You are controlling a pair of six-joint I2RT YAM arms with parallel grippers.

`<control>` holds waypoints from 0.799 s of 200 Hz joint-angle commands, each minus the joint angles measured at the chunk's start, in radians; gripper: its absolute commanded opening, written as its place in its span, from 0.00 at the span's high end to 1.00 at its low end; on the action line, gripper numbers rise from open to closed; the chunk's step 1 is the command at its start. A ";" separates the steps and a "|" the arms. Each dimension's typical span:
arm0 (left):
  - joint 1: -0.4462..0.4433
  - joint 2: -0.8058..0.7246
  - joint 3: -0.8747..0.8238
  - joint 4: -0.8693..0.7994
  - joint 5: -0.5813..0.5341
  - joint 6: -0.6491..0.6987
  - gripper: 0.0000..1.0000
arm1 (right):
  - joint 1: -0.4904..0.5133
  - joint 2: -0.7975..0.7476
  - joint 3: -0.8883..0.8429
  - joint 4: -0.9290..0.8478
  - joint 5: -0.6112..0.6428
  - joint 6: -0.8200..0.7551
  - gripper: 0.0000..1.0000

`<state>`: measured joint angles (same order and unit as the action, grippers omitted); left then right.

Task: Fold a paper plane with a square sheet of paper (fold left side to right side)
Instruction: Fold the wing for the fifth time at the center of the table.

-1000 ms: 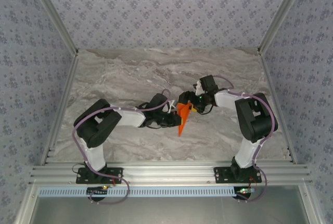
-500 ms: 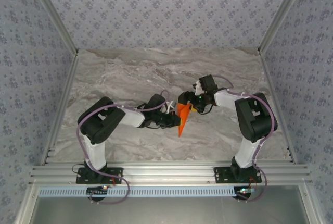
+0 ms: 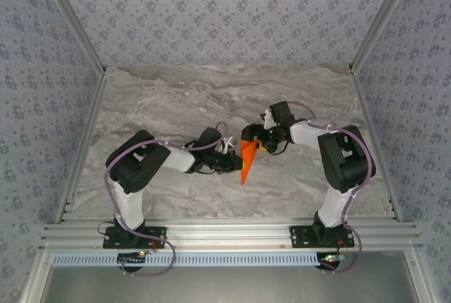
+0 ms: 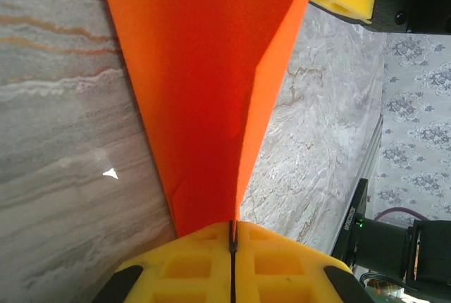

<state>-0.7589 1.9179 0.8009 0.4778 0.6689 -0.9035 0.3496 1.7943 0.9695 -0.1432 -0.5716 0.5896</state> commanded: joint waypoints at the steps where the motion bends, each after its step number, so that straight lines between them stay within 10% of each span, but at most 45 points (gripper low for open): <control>1: 0.011 0.017 -0.007 0.028 0.014 0.003 0.94 | 0.004 0.023 -0.015 -0.069 0.053 -0.028 0.15; 57: 0.011 0.037 -0.009 0.036 0.015 0.000 0.94 | -0.019 -0.147 -0.050 -0.069 0.110 -0.053 0.18; 123: 0.015 0.046 -0.011 0.050 0.020 -0.003 0.95 | 0.007 -0.259 -0.157 -0.006 0.044 -0.027 0.81; 160: 0.015 0.045 -0.013 0.055 0.020 -0.006 0.96 | 0.050 -0.244 -0.190 0.030 0.043 -0.015 0.94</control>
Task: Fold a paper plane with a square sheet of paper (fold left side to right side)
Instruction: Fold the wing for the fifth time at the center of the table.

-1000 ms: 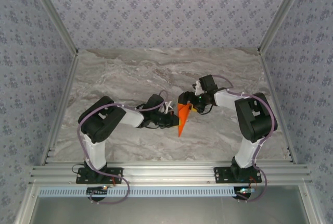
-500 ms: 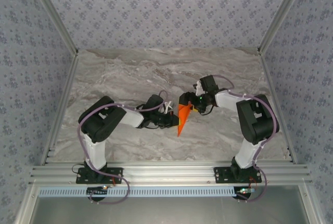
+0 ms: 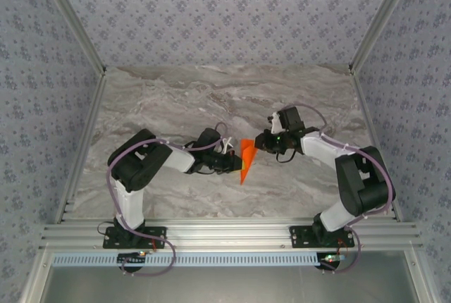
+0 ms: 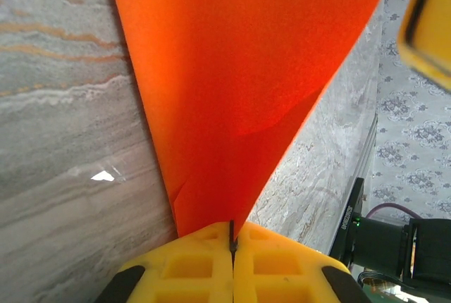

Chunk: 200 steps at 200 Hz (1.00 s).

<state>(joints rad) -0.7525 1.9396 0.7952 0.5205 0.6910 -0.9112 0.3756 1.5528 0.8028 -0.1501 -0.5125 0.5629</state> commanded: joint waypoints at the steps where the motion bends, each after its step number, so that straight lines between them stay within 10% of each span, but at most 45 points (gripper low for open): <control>1: 0.008 0.024 -0.007 0.012 -0.002 0.002 0.96 | 0.024 -0.001 -0.023 0.038 -0.016 0.012 0.94; 200: 0.012 0.049 0.007 0.003 0.018 -0.020 1.00 | 0.038 0.161 -0.041 0.209 0.003 0.001 0.95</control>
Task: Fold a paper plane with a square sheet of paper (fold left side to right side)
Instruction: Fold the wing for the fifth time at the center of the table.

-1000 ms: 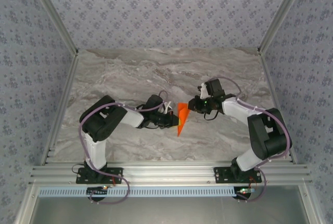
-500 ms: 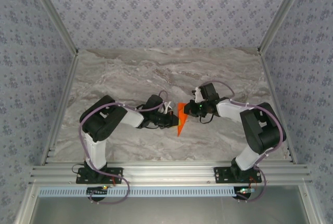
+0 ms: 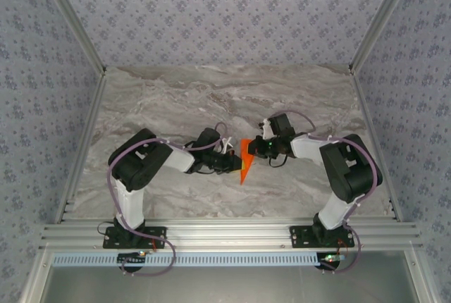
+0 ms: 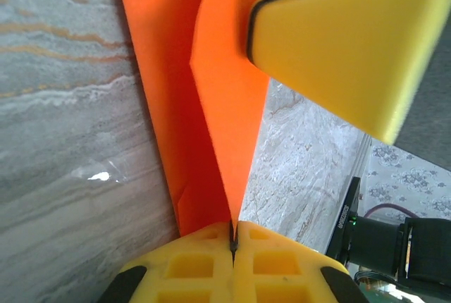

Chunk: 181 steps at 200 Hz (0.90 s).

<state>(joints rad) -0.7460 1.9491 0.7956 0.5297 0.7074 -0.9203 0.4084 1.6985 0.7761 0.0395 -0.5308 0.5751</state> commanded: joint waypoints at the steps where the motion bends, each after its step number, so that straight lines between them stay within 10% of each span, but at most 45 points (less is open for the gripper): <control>1: 0.006 0.039 0.007 -0.006 0.002 -0.013 1.00 | 0.005 0.015 -0.014 0.020 0.022 -0.011 0.95; 112: 0.019 0.065 0.001 0.003 0.020 -0.068 1.00 | -0.014 -0.133 -0.109 0.094 0.001 -0.036 0.92; 181: 0.018 0.062 0.002 0.002 0.018 -0.068 1.00 | -0.016 -0.145 -0.107 0.008 0.076 -0.055 0.66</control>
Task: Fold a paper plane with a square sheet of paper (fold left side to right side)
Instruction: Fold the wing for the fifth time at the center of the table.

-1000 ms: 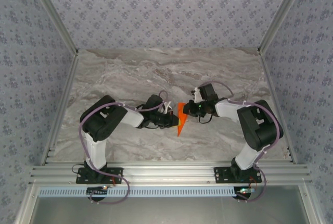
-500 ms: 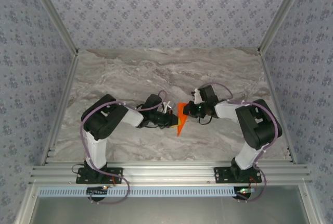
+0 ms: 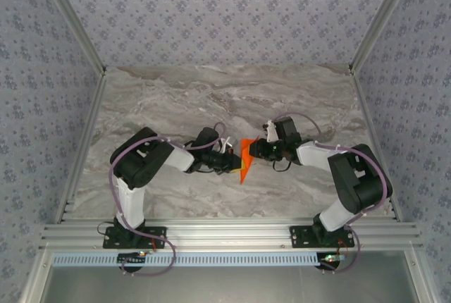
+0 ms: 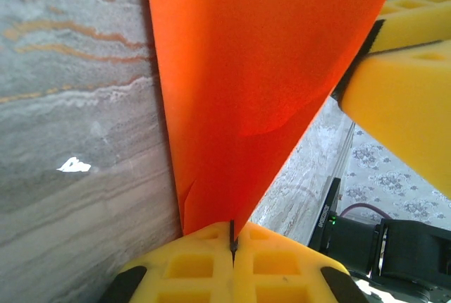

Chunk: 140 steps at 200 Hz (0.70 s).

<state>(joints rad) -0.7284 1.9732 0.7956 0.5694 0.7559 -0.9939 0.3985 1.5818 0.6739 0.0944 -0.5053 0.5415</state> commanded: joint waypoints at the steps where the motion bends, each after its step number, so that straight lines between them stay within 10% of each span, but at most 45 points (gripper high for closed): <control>1: 0.000 0.038 0.002 -0.039 -0.030 0.006 1.00 | -0.007 -0.028 -0.003 -0.047 0.052 -0.023 0.66; 140: 0.001 0.032 0.002 -0.038 -0.028 0.012 1.00 | 0.000 0.095 0.104 -0.119 0.060 -0.049 0.58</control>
<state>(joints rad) -0.7284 1.9732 0.7956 0.5690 0.7559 -0.9939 0.3969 1.6531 0.7422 0.0292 -0.4725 0.5137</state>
